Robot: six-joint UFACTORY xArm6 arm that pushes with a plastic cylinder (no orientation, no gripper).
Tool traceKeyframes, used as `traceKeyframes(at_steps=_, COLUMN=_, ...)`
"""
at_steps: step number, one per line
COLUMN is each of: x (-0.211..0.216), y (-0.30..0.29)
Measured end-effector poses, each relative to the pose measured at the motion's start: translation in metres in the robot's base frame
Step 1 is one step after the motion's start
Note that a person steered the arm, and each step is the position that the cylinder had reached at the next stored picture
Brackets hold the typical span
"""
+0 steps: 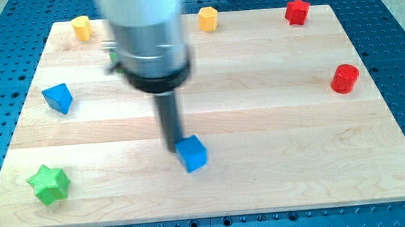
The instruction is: Push the blue cube towards the bottom right corner
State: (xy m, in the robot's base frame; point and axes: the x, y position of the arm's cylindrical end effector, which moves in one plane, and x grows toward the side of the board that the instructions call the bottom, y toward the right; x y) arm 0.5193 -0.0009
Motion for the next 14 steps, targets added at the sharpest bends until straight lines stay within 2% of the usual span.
traceKeyframes(at_steps=1, x=-0.001, y=0.093)
traceKeyframes(at_steps=2, x=-0.020, y=0.024)
traceKeyframes(at_steps=3, x=-0.011, y=-0.044)
traceKeyframes(at_steps=4, x=0.023, y=-0.044)
traceKeyframes(at_steps=6, x=0.034, y=0.102)
traceKeyframes(at_steps=7, x=0.036, y=0.061)
traceKeyframes(at_steps=8, x=0.064, y=0.068)
traceKeyframes(at_steps=9, x=0.067, y=0.135)
traceKeyframes(at_steps=10, x=0.063, y=0.170)
traceKeyframes(at_steps=11, x=0.075, y=0.133)
traceKeyframes(at_steps=12, x=0.099, y=0.174)
traceKeyframes(at_steps=13, x=0.098, y=0.228)
traceKeyframes(at_steps=14, x=0.099, y=0.217)
